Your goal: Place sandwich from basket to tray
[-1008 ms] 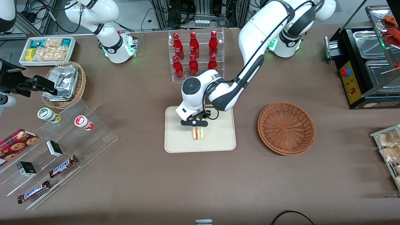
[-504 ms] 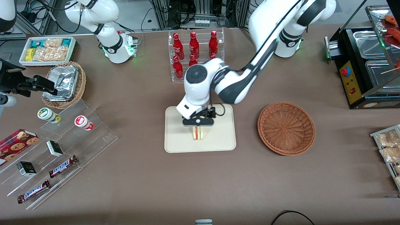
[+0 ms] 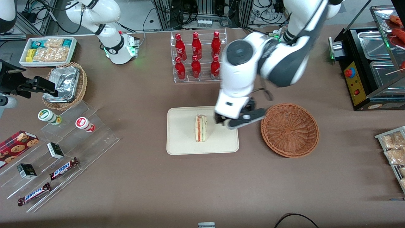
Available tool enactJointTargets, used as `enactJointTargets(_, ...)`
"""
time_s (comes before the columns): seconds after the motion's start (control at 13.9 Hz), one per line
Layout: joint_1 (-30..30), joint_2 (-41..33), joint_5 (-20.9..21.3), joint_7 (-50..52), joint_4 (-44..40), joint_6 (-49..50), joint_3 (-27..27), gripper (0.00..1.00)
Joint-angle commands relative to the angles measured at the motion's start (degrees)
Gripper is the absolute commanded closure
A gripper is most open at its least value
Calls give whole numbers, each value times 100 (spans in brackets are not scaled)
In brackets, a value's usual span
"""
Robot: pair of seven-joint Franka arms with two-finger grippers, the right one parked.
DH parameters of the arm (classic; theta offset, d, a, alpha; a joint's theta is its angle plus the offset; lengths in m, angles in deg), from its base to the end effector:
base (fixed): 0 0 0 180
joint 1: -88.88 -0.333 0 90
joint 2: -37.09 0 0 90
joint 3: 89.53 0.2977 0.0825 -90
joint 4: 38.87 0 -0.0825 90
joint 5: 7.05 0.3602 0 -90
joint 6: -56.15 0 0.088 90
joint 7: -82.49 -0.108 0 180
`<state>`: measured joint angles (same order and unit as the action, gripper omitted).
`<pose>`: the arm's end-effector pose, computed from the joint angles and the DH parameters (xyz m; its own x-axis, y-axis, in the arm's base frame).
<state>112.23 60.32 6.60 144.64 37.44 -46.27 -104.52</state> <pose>0.5437 -0.3650 0.4998 0.9132 0.3804 0.1462 0.3855 -0.9227 -0.0077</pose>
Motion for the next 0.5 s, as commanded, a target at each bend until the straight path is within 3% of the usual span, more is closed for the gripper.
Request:
enactJointTargets(0.0,-469,-607,-194,27,226,492,-39,0)
enactJointTargets(0.43,-1735,-1670,-573,-2018,787,1259,-39,0)
